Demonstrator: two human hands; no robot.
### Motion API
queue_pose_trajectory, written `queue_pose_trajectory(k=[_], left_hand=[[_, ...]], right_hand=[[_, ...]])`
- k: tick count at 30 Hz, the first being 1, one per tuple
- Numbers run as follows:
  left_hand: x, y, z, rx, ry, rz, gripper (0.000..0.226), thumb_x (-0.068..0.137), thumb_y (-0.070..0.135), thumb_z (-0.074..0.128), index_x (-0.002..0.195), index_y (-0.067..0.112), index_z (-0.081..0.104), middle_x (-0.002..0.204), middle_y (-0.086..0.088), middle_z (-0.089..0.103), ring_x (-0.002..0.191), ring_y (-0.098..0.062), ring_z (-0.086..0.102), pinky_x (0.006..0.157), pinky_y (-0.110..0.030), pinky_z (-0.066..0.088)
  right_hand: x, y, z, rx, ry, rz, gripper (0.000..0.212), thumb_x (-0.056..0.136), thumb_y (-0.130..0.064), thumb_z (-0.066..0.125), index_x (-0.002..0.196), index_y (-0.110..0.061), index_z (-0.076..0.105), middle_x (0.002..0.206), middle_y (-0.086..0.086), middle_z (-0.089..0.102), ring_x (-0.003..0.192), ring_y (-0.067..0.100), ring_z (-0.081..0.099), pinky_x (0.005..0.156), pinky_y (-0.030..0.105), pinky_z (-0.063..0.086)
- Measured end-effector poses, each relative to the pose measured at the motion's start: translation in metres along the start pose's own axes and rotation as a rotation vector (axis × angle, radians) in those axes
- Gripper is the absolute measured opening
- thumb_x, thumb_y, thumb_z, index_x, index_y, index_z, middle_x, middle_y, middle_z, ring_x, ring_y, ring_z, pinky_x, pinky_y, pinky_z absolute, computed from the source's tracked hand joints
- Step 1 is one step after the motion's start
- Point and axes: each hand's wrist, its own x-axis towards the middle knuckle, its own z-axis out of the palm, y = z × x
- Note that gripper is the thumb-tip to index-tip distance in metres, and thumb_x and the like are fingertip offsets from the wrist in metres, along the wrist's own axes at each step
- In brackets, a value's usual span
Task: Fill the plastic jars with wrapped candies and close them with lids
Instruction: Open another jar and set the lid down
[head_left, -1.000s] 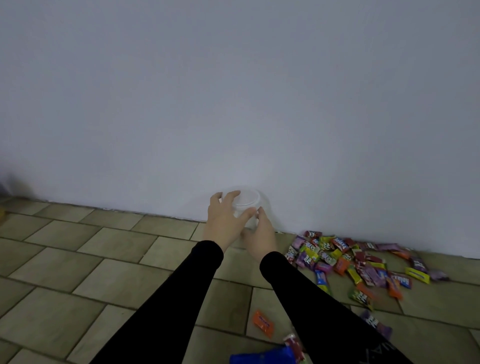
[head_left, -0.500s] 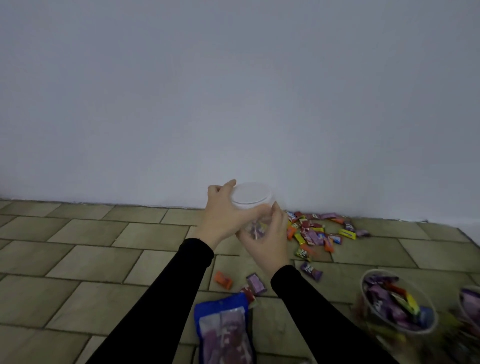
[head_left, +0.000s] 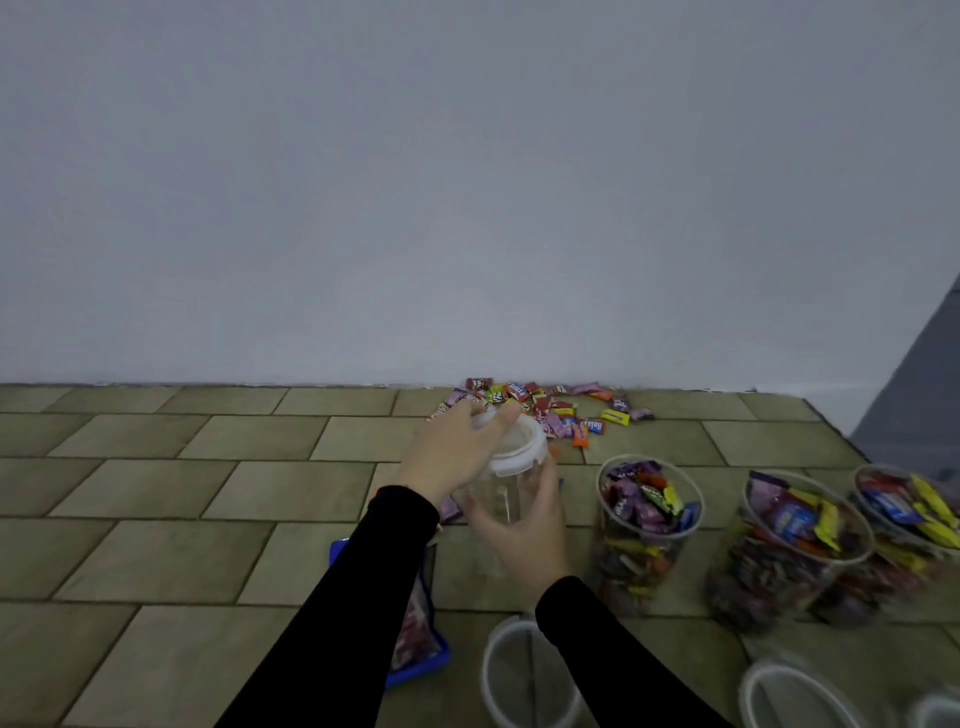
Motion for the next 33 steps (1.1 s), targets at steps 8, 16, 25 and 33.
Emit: queue_pose_trajectory(k=[8, 16, 25, 33], left_hand=[[-0.014, 0.002, 0.019, 0.077, 0.028, -0.004, 0.049, 0.090, 0.057, 0.045, 0.127, 0.025, 0.045, 0.115, -0.001, 0.057, 0.103, -0.022, 0.056, 0.091, -0.040, 0.046], [-0.016, -0.007, 0.026, 0.136, 0.053, 0.160, 0.040, 0.100, 0.033, 0.037, 0.138, 0.026, 0.043, 0.133, -0.001, 0.045, 0.123, -0.021, 0.043, 0.106, -0.040, 0.035], [0.010, 0.038, 0.012, 0.541, 0.098, 0.229, 0.034, 0.093, 0.028, 0.039, 0.062, 0.015, 0.043, 0.066, -0.002, 0.045, 0.066, -0.021, 0.041, 0.055, -0.030, 0.029], [0.024, 0.033, 0.023, 0.489, -0.116, 0.187, 0.041, 0.098, 0.030, 0.035, 0.063, 0.010, 0.040, 0.061, -0.003, 0.039, 0.056, -0.017, 0.037, 0.053, -0.030, 0.029]], right_hand=[[-0.001, 0.003, -0.017, -0.134, -0.071, 0.050, 0.083, 0.059, -0.037, 0.081, 0.119, -0.059, 0.029, 0.126, -0.010, 0.054, 0.115, -0.001, 0.053, 0.091, 0.019, 0.046], [0.000, 0.008, -0.019, -0.155, -0.073, 0.061, 0.086, 0.055, -0.037, 0.081, 0.124, -0.053, 0.031, 0.127, -0.008, 0.055, 0.117, 0.006, 0.054, 0.094, 0.025, 0.049], [0.002, 0.006, -0.036, -0.075, -0.223, 0.151, 0.080, 0.074, -0.006, 0.078, 0.128, -0.036, 0.026, 0.117, -0.023, 0.051, 0.103, -0.011, 0.051, 0.076, 0.001, 0.043], [0.010, 0.007, -0.039, -0.048, -0.313, 0.217, 0.087, 0.071, -0.005, 0.081, 0.130, -0.035, 0.024, 0.126, -0.012, 0.049, 0.121, 0.008, 0.045, 0.085, 0.007, 0.038]])
